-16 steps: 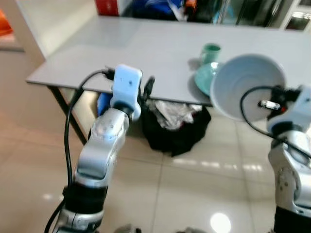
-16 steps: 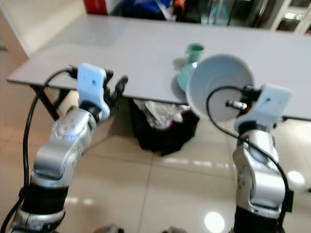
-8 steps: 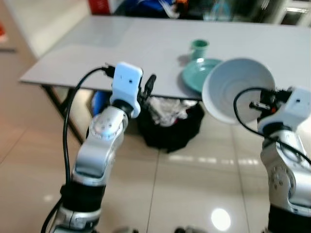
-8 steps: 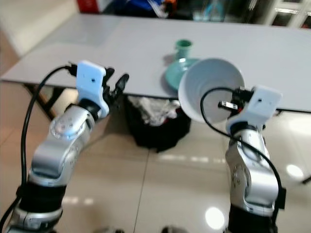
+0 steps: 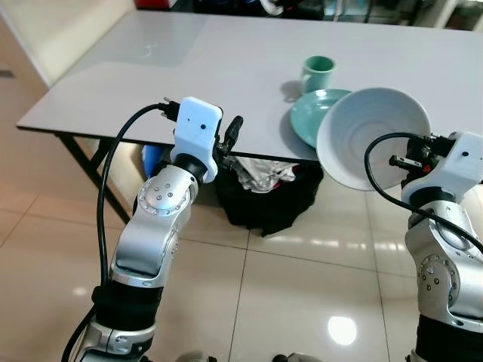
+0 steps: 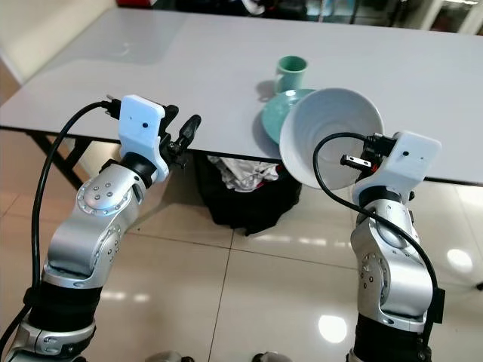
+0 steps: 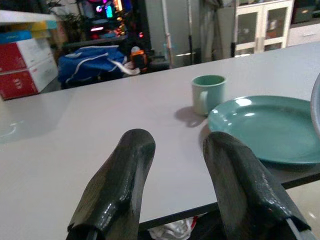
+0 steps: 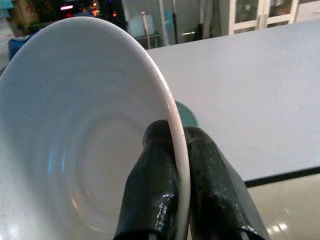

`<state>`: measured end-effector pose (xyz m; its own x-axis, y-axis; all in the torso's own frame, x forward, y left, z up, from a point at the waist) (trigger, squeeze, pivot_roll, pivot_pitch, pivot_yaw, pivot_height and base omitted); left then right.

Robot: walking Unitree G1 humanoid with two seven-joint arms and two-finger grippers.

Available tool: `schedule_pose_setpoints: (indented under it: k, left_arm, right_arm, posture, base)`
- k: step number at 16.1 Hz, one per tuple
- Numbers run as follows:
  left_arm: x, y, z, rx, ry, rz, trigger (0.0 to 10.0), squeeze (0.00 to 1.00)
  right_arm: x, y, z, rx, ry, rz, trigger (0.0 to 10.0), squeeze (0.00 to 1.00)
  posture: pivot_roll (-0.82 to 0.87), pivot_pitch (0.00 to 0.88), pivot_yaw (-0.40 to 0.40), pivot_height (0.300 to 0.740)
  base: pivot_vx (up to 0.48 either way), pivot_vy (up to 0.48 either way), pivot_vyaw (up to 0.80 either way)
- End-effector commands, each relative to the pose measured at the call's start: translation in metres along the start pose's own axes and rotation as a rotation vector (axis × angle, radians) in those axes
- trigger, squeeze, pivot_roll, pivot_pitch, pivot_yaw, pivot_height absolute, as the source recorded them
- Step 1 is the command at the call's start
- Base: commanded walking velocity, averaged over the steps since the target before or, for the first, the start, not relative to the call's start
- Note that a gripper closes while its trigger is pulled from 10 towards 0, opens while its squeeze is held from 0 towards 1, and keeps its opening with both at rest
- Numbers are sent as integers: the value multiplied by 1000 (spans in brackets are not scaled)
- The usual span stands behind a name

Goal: Setting the table

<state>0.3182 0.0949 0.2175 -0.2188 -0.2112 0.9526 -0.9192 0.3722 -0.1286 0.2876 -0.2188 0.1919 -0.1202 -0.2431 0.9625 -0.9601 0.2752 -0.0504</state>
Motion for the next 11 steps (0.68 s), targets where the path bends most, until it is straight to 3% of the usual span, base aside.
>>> schedule_pose_setpoints:
  k: [1, 5, 11]
  left_arm:
    - [1, -1, 0, -11, -3, 3, 10000, 0]
    - [1, -1, 0, -14, -1, 3, 10000, 0]
    - [1, -1, 0, -19, -3, 3, 10000, 0]
  right_arm:
    - [7, -1, -1, -2, -20, 24, 10000, 0]
    - [7, -1, 0, -2, -18, 25, 10000, 0]
    - [7, -1, -1, 2, -17, 23, 10000, 0]
  posture:
    - [-42, 75, 18, 740]
    - [-41, 78, 20, 740]
    - [-38, 79, 24, 740]
  base:
    - [274, 0, -550]
    - [311, 0, -800]
    - [316, 0, 0]
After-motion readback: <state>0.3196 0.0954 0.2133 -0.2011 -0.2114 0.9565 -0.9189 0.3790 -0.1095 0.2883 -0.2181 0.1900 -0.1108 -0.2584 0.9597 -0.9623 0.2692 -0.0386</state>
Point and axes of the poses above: a point about 5 cm out from each wrist's last joint towards the gripper, its own y axis pointing back from the gripper into the wrist, its own x axis along the axis of the wrist's last joint, z = x × y, the point moved 1 cm from there along -y, pointing out of the wrist towards the gripper, and after that the axes turned 6 degrees about -y, right-handed, at the moved point
